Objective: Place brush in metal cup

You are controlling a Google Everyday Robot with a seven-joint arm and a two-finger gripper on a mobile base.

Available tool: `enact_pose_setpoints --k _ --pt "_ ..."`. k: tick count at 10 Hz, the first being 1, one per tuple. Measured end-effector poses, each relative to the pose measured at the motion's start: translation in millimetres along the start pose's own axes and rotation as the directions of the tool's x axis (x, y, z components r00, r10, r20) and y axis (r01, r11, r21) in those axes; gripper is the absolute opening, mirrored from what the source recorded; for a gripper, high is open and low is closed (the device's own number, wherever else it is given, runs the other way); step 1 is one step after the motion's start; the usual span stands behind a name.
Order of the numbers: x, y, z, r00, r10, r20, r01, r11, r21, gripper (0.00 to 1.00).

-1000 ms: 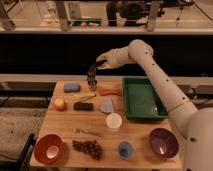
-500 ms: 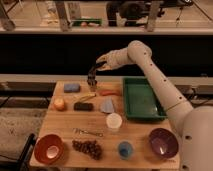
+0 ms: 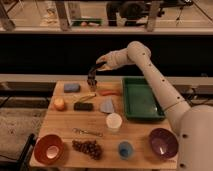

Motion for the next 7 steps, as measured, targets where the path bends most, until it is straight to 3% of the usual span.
enact_pose_setpoints --k 7 --pt "8.2 3.0 9.9 1.000 -0.002 -0.008 0.002 1.000 -0.014 0.00"
